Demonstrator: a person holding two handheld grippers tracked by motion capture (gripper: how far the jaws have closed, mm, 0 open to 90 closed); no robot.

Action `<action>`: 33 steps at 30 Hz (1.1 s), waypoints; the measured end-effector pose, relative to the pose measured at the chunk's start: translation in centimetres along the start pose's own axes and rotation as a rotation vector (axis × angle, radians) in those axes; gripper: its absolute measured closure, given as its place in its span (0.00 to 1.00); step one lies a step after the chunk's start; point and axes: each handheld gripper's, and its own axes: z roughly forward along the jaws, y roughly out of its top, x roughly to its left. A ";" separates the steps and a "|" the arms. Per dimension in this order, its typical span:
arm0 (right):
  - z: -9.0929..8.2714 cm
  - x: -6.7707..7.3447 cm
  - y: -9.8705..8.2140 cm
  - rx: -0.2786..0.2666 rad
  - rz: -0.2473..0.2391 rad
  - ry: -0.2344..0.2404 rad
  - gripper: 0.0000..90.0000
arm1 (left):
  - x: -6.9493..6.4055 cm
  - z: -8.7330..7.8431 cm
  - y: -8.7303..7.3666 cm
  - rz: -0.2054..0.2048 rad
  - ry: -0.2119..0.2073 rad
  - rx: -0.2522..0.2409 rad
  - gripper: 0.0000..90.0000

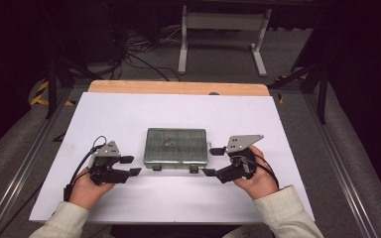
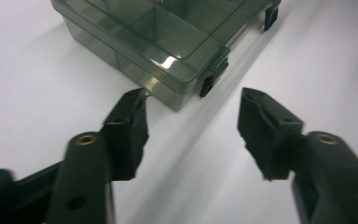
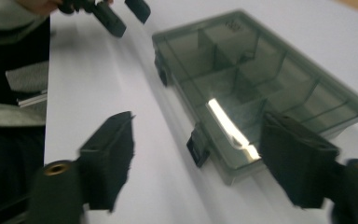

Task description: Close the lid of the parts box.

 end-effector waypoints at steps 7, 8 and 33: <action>-0.9 -0.2 0.0 -0.088 -0.037 -0.072 0.05 | 0.3 -1.1 -0.9 -0.014 0.002 -0.132 0.16; -1.1 -0.4 0.0 -0.100 -0.040 -0.079 0.04 | 0.4 -1.3 -1.0 -0.014 0.000 -0.153 0.14; -3.7 -3.8 -5.2 -0.261 -0.039 -0.219 0.01 | 1.4 -5.1 -4.9 -0.005 0.111 -0.465 0.03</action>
